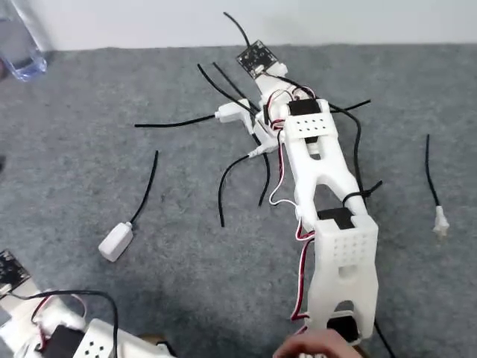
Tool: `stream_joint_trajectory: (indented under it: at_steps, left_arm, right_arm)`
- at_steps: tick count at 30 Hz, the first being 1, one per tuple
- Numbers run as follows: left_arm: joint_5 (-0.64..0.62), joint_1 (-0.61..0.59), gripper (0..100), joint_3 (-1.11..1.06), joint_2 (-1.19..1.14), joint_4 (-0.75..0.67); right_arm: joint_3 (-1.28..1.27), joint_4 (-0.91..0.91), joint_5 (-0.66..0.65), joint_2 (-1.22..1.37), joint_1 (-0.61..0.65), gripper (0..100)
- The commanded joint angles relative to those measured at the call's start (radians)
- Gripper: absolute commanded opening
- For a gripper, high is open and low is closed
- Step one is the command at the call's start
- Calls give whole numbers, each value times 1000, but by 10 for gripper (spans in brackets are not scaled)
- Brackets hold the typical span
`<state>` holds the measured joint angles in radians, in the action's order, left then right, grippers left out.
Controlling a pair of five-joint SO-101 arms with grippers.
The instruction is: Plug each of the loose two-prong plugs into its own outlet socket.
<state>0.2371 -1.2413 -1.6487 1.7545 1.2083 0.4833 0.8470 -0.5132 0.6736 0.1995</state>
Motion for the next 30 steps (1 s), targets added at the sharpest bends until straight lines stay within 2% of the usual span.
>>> stream_joint_trajectory:
  at_steps: [1, 3, 5, 14, 18, 24, 30]
  left_arm:
    - [0, 6, 12, 5, 2, -23]
    - [0, 6, 12, 5, 2, -23]
    - [0, 6, 12, 5, 2, -23]
    - [0, 6, 12, 5, 2, -23]
    - [0, 6, 12, 5, 2, -23]
    - [0, 63, 12, 5, 2, -17]
    - [0, 112, 12, 5, 2, -15]
  right_arm:
    - [66, -15, 9, -7, 10, 178]
    - [66, -13, 8, -7, 10, 285]
    - [66, -13, 5, -7, 8, 347]
    - [66, -7, 2, -16, 8, 340]
    - [66, 58, 5, -96, 5, 340]
    - [64, 225, 6, -226, 8, 340]
    - [64, 492, 5, -323, 18, 340]
